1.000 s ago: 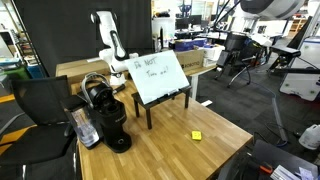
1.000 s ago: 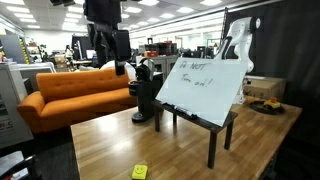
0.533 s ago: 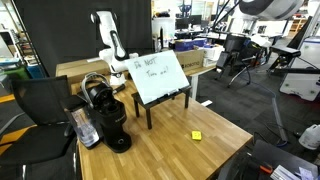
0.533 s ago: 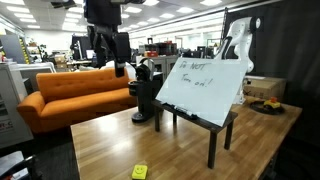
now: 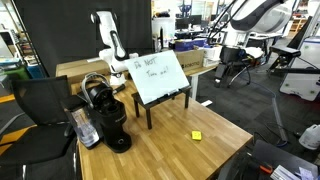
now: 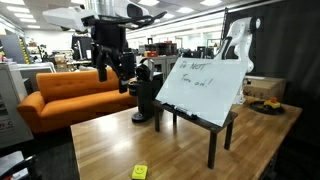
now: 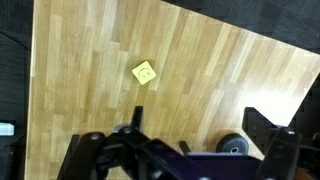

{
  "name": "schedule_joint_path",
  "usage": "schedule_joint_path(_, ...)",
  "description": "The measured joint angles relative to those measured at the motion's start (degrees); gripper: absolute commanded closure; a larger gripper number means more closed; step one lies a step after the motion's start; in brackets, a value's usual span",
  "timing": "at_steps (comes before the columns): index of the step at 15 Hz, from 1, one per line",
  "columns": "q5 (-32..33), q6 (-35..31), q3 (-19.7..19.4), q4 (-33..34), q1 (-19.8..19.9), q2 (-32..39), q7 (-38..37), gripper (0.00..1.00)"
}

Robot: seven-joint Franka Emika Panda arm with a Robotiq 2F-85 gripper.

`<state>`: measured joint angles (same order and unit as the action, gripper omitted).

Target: Use the eraser to clean the whiteboard

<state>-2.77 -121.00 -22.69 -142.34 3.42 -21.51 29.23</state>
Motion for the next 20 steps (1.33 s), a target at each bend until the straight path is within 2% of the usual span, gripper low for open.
schedule_joint_path(7,0.0,-5.5,0.2,-2.0,0.0,5.1,5.0,0.0)
schedule_joint_path(20,1.2,-12.8,2.7,-1.2,1.5,17.4,20.9,0.0)
